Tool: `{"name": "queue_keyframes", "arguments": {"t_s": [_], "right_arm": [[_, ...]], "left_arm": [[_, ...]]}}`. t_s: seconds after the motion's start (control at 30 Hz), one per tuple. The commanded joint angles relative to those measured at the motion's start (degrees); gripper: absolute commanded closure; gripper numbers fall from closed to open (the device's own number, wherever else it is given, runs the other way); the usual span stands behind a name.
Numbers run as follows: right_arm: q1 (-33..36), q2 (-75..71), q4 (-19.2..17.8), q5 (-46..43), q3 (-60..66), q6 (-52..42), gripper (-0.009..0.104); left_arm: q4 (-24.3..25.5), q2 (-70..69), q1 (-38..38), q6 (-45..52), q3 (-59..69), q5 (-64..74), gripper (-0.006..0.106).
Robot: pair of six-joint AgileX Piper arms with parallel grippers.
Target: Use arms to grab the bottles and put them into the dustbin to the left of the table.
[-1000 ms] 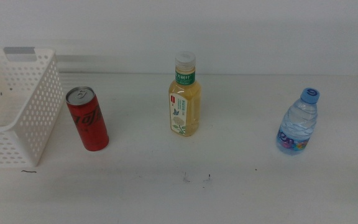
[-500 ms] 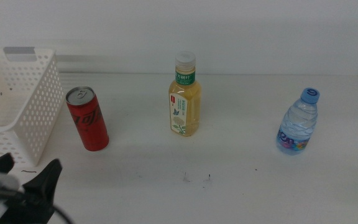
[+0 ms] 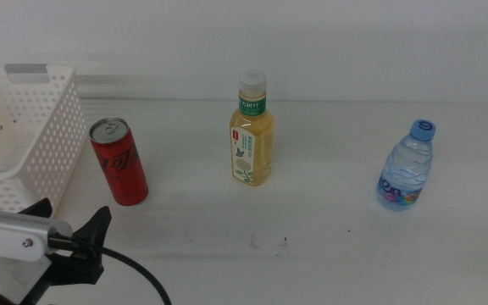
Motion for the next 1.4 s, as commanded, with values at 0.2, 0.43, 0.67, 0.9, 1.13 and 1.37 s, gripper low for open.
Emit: {"name": "queue_keyframes", "arguments": {"t_s": [0.2, 0.43, 0.67, 0.9, 1.13, 1.37], "right_arm": [[-0.4, -0.3, -0.1, -0.4, 0.2, -0.3, 0.007], [-0.4, -0.3, -0.1, -0.4, 0.2, -0.3, 0.007], [-0.4, -0.3, -0.1, -0.4, 0.2, -0.3, 0.007], [-0.4, -0.3, -0.1, -0.4, 0.2, -0.3, 0.007], [-0.4, -0.3, -0.1, -0.4, 0.2, -0.3, 0.007], [-0.4, -0.3, -0.1, -0.4, 0.2, -0.3, 0.007]], "left_arm": [[-1.1, 10.4, -0.2, -0.2, 0.1, -10.7, 0.007], [-1.4, 18.3, -0.2, -1.4, 0.1, -10.7, 0.007], [-2.3, 16.4, -0.2, -1.4, 0.1, -10.7, 0.007], [-2.3, 16.5, -0.2, -3.0, 0.1, -10.7, 0.007], [-2.4, 16.5, -0.2, -1.4, -2.2, -10.7, 0.007], [-2.5, 16.6, -0.2, 1.1, -11.4, -1.2, 0.007]]}}
